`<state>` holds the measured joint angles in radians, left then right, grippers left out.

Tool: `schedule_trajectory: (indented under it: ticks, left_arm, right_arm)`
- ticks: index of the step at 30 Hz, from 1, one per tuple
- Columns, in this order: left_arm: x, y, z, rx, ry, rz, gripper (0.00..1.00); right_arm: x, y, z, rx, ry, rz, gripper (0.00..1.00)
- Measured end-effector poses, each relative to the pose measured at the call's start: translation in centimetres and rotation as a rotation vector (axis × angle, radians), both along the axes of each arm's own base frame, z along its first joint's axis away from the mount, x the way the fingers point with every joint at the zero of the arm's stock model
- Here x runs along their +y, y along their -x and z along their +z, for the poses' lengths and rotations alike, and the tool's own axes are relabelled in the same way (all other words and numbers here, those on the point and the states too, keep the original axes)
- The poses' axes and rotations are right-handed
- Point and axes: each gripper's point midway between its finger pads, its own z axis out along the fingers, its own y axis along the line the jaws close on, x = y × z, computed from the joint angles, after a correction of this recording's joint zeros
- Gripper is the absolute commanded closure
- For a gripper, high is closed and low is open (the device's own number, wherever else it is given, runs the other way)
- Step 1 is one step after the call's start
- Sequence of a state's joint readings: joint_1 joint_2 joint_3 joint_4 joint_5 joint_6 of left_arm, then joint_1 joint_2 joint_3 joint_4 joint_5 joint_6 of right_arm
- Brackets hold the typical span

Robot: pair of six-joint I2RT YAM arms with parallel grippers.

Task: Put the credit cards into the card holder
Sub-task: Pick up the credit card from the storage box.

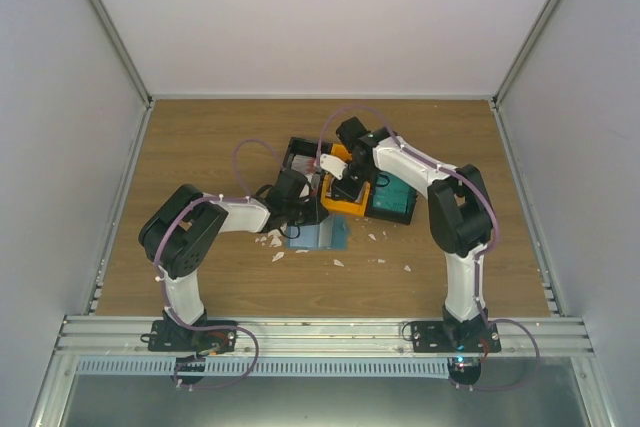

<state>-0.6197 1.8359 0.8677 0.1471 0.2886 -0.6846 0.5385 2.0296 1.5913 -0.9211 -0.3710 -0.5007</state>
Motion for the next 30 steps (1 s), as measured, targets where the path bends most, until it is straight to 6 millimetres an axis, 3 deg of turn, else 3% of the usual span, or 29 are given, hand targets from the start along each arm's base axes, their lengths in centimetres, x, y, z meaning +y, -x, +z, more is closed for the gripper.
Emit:
schedule_trajectory:
  ticks: [6, 12, 19, 23, 30]
  left_arm:
    - [0.0, 0.0, 0.0, 0.001, 0.001, -0.002, 0.82]
    - [-0.1, 0.0, 0.4, -0.008, 0.009, -0.015, 0.74]
    - [-0.8, 0.0, 3.5, -0.059, 0.070, -0.052, 0.62]
    - [-1.4, -0.2, 5.6, -0.106, 0.123, -0.077, 0.57]
    - [-2.0, -0.5, 7.7, -0.144, 0.166, -0.096, 0.46]
  right_arm:
    - [-0.4, -0.7, 0.3, -0.050, 0.011, -0.007, 1.00]
    - [-1.3, -1.4, 1.4, -0.099, 0.026, -0.049, 0.99]
    - [-2.7, -3.0, 2.4, -0.114, 0.004, -0.189, 0.99]
    - [-3.7, -3.6, 4.3, -0.163, -0.041, -0.301, 1.00]
    - [-4.2, -4.3, 9.2, -0.255, -0.206, -0.472, 1.00]
